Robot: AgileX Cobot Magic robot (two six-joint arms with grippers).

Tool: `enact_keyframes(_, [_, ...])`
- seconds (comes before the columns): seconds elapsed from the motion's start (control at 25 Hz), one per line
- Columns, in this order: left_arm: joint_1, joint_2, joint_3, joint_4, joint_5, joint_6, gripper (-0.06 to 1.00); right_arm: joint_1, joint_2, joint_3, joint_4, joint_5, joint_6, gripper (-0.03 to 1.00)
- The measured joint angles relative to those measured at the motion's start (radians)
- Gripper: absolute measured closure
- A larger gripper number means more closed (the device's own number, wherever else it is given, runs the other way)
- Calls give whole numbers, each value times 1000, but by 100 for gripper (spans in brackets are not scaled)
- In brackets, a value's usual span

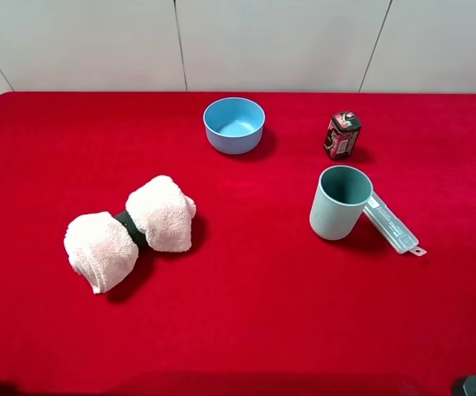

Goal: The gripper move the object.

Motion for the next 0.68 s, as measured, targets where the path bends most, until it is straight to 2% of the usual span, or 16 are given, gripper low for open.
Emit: enact_keyframes(0.68, [0,0,0,0,0,0,-4,0,0,0,0,0,0,27])
